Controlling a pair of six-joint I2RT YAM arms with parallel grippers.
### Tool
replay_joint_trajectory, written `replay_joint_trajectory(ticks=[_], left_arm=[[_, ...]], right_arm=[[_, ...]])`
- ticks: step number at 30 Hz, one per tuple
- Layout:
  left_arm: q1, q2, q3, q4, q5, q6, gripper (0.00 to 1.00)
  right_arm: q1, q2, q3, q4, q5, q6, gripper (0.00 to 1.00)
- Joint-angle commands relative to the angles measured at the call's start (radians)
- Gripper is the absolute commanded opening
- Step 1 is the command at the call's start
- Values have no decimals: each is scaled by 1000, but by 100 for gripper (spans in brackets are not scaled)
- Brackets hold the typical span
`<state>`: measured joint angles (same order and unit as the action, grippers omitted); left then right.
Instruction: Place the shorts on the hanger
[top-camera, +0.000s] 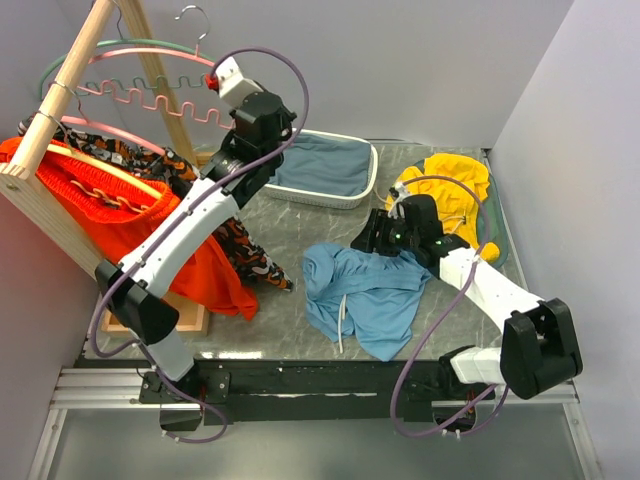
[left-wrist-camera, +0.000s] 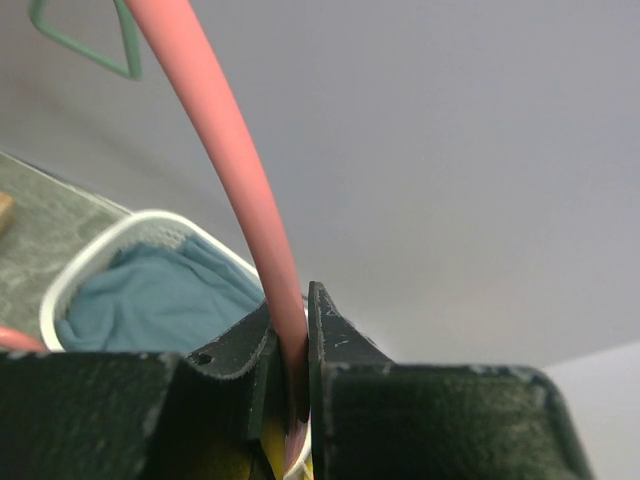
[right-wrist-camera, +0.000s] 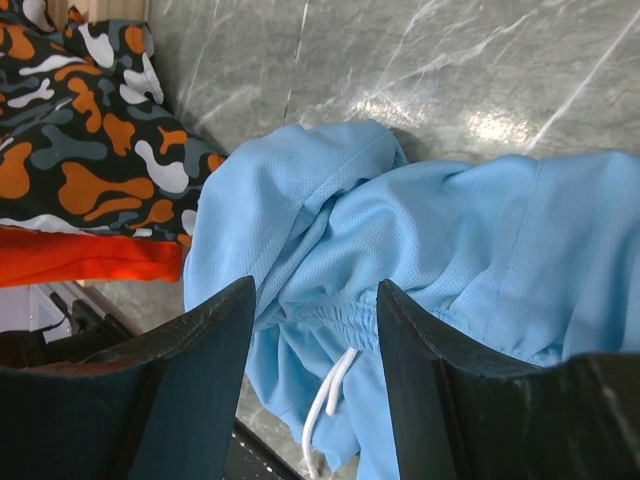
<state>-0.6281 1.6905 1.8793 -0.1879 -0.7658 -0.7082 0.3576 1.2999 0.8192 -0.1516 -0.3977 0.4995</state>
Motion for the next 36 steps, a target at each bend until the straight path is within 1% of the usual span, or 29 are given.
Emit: replay_joint_trajectory(ticks=[1,4,10,12,15,16,18,19,21,22,23,24,25,26,27,28,29,30,31,33,34,36], left_arm=[[-28,-80,-34,30,45,-30,10],[-54,-98,-71,41,60,-40,10],[-119,-112,-94,48,88,-50,9],[-143,-124,-106,62,114,-50,9],[-166,-132,-103,41,209,-48,6],[-170,-134,-88,28,289,-47,1],[-183,-146,-78,5,376,-30,1],[-188,-153,-80,-8,464,-22,1],[-199,-198,-101,-33,567,-27,1],[-200,-216,-145,-39,621,-25,1],[-214,-239,-172,-47,713,-22,1],[-219,-289,-199,-54,753,-17,1],[-219,-322,-269,-61,801,-17,1],[-222,-380,-342,-64,886,-14,1],[-223,-411,-374,-86,954,-13,1],[-225,-473,-406,-96,986,-8,1],[-225,-504,-475,-97,1038,-4,1],[-225,-534,-505,-107,1083,3,1],[-226,-581,-535,-111,1182,7,1],[-234,-627,-617,-113,1252,9,1],[-236,-668,-641,-123,1313,15,1],[-237,-707,-710,-142,1373,29,1]], right_arm=[[0,-67,38,-12,51,-10,59],[1,-99,31,-32,92,-10,59],[1,-177,9,-66,157,13,59],[0,-218,-2,-83,196,25,59],[0,-292,-28,-112,261,51,60],[-2,-313,-35,-118,279,60,60],[0,-378,-49,-155,324,70,61],[1,-399,-61,-167,359,79,61],[0,-465,-81,-187,381,91,63],[0,-482,-97,-196,396,108,63],[0,-508,-106,-216,396,112,63],[0,-522,-118,-223,392,126,63],[3,-534,-142,-233,396,131,62],[6,-562,-173,-243,396,135,62],[9,-591,-189,-244,396,137,62],[14,-600,-204,-244,396,142,61],[21,-606,-221,-246,396,145,61],[41,-603,-227,-265,434,151,60],[53,-600,-227,-281,462,165,59],[90,-588,-235,-328,526,189,56],[101,-591,-241,-344,584,220,55],[127,-626,-258,-382,635,249,55]])
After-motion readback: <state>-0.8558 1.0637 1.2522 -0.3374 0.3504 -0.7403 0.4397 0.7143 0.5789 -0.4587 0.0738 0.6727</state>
